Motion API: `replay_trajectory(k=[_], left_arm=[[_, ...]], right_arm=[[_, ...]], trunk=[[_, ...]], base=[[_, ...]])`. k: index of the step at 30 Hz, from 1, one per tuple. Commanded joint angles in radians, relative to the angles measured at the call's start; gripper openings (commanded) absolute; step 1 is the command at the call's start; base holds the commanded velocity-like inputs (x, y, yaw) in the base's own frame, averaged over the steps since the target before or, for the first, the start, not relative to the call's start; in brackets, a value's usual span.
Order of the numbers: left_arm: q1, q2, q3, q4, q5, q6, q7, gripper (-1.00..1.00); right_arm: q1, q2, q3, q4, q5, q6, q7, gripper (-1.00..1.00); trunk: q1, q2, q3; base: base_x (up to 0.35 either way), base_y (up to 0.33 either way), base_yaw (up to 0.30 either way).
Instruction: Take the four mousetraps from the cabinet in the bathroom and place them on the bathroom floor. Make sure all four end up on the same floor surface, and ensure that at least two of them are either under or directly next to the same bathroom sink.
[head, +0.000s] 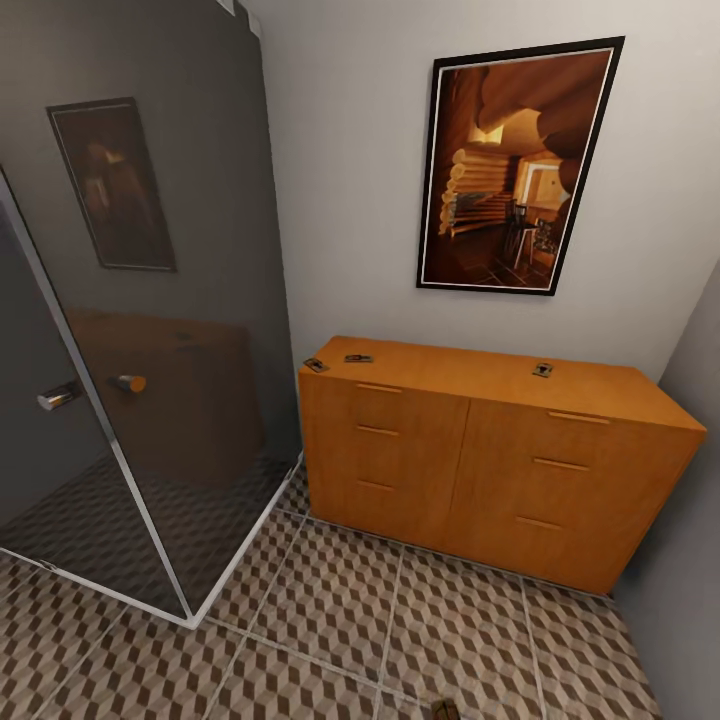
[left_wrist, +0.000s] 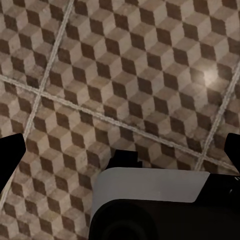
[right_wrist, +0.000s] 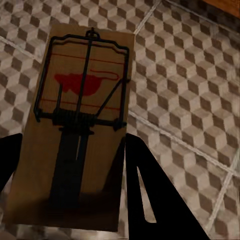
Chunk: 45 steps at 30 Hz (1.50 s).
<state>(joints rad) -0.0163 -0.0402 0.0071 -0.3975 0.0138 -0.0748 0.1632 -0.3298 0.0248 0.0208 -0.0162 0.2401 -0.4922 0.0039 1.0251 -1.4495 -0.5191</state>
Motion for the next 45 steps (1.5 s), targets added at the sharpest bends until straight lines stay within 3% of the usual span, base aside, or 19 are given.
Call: replay_trajectory(k=[1, 3, 4, 6, 8, 9, 11, 12, 14, 16, 17, 19, 26, 29, 31, 33, 36, 40, 45], left_arm=[[-0.001, 0.0, 0.001, 0.0, 0.002, -0.003, 0.002, 1.0], [-0.001, 0.001, 0.001, 0.0, 0.002, -0.003, 0.002, 1.0], [-0.001, 0.002, 0.003, -0.001, 0.001, -0.003, 0.002, 1.0], [-0.001, 0.003, 0.003, -0.002, 0.0, -0.003, 0.002, 1.0], [-0.001, 0.007, 0.003, -0.005, 0.0, -0.003, 0.002, 1.0], [-0.001, 0.007, 0.004, -0.006, 0.0, -0.003, 0.003, 1.0], [-0.001, 0.013, 0.004, -0.007, 0.0, -0.003, 0.004, 1.0], [-0.001, 0.017, 0.005, -0.009, 0.0, -0.003, 0.004, 1.0], [-0.001, 0.023, 0.006, -0.012, 0.0, -0.003, 0.005, 1.0], [-0.001, 0.042, 0.009, -0.029, 0.003, -0.003, 0.01, 1.0], [-0.001, 0.046, 0.009, -0.033, 0.003, -0.003, 0.01, 1.0], [-0.001, 0.067, 0.017, -0.053, 0.007, -0.002, 0.014, 1.0], [-0.001, 0.069, 0.027, -0.178, 0.008, 0.006, 0.018, 1.0], [-0.001, 0.039, 0.025, -0.235, 0.002, 0.028, 0.017, 1.0], [-0.001, 0.019, 0.019, -0.284, -0.002, 0.088, 0.016, 1.0], [-0.001, 0.006, 0.005, -0.34, -0.007, 0.189, 0.016, 1.0], [-0.001, -0.001, -0.04, -0.438, -0.009, 0.335, 0.016, 1.0], [-0.001, -0.004, -0.089, -0.542, -0.009, 0.429, 0.017, 1.0], [-0.001, -0.007, -0.111, -0.652, -0.007, 0.564, 0.016, 1.0]], right_arm=[[0.006, 0.007, 0.002, 0.0, -0.085, -0.008, -0.034, -1.0], [0.011, 0.011, 0.001, -0.001, -0.19, -0.011, -0.089, -1.0], [0.013, 0.005, 0.001, -0.001, -0.272, -0.016, -0.14, -1.0], [0.013, -0.018, 0.001, -0.001, -0.303, -0.02, -0.161, -1.0], [0.015, -0.091, 0.002, -0.001, -0.33, -0.024, -0.175, -1.0], [0.015, -0.105, 0.002, -0.001, -0.334, -0.024, -0.176, -1.0], [0.015, -0.112, 0.003, 0.0, -0.338, -0.024, -0.176, -1.0], [0.015, -0.103, 0.004, 0.0, -0.337, -0.023, -0.175, -1.0], [0.015, -0.071, 0.005, 0.0, -0.335, -0.022, -0.172, -1.0], [0.015, -0.011, 0.007, 0.001, -0.31, -0.019, -0.169, -1.0], [0.015, -0.001, 0.007, 0.001, -0.3, -0.019, -0.169, -1.0], [0.015, 0.029, 0.008, 0.001, -0.24, -0.017, -0.169, -1.0], [0.015, 0.033, 0.008, 0.001, -0.214, -0.017, -0.168, -1.0], [0.015, 0.035, 0.008, 0.001, -0.213, -0.017, -0.168, -1.0], [0.015, 0.034, 0.008, 0.001, -0.213, -0.017, -0.168, -1.0], [0.015, 0.034, 0.008, 0.001, -0.213, -0.017, -0.168, -1.0], [0.015, 0.034, 0.008, 0.001, -0.213, -0.017, -0.168, -1.0], [0.015, 0.034, 0.008, 0.001, -0.213, -0.017, -0.168, -1.0], [0.015, 0.034, 0.008, 0.001, -0.213, -0.017, -0.168, -1.0]], trunk=[[0.0, 0.0, -0.001], [0.0, 0.0, -0.001], [0.0, 0.0, -0.001], [0.0, 0.0, -0.001], [0.0, 0.0, -0.001], [0.0, 0.0, -0.001], [0.0, 0.0, -0.001], [0.0, 0.0, -0.001], [0.0, 0.0, -0.001], [0.0, 0.0, -0.001], [0.0, 0.0, -0.001], [0.0, 0.0, -0.001], [0.0, 0.0, -0.001], [0.0, 0.0, -0.001], [0.0, 0.0, -0.001], [0.0, 0.0, -0.001], [0.0, 0.0, -0.001], [0.0, 0.0, -0.001], [0.0, 0.0, -0.001]], base=[[0.0, 0.0, 0.0], [0.0, 0.0, 0.0], [0.0, 0.0, 0.0], [0.0, 0.0, 0.0], [0.0, 0.0, 0.0], [0.0, 0.0, 0.0], [0.0, 0.0, 0.0], [0.0, 0.0, 0.0], [0.0, 0.0, 0.0], [0.0, 0.0, 0.0], [0.0, 0.0, 0.0], [0.0, 0.0, 0.0], [0.0, 0.0, 0.0], [0.0, 0.0, 0.0], [0.0, 0.0, 0.0], [0.0, 0.0, 0.0], [0.0, 0.0, 0.0], [0.0, 0.0, 0.0], [0.0, 0.0, 0.0]])
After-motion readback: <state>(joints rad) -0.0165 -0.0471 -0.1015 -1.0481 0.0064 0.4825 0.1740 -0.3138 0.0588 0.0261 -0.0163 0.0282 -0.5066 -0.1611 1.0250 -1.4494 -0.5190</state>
